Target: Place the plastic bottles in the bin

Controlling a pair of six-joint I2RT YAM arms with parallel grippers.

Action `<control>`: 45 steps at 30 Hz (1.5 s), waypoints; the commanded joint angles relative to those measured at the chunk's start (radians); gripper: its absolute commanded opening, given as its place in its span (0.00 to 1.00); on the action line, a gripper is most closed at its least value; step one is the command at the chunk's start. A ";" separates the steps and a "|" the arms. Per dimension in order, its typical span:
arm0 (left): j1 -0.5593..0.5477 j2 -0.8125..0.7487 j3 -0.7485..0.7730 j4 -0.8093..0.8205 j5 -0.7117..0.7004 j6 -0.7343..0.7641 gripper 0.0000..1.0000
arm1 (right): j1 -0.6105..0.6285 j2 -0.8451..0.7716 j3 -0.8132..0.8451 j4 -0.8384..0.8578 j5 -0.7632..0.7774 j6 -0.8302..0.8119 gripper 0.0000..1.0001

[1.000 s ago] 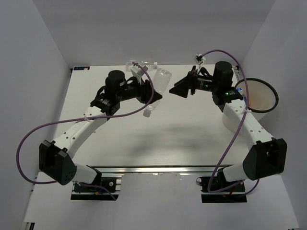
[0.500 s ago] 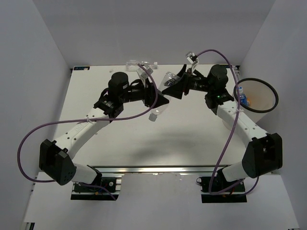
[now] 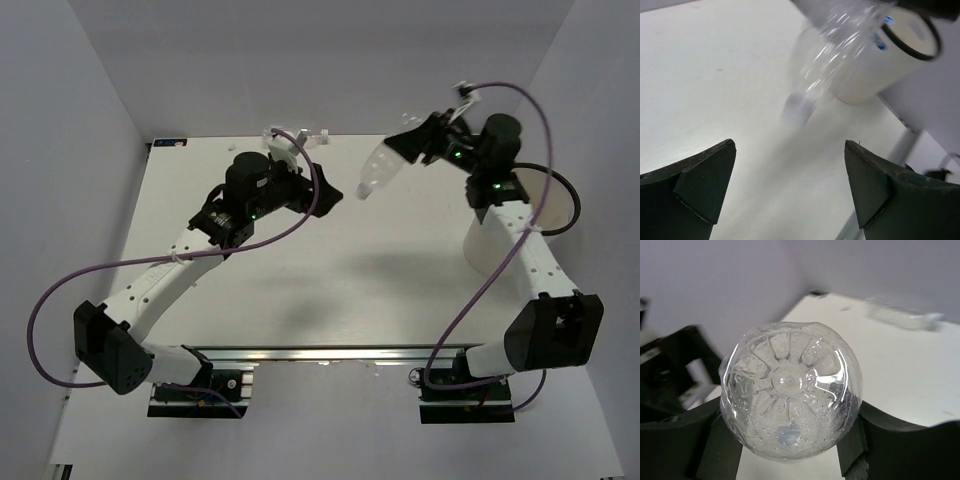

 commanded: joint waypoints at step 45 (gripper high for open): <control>0.272 0.448 0.313 -0.208 -0.428 -0.222 0.98 | -0.483 -0.225 0.270 -0.513 0.764 -0.701 0.89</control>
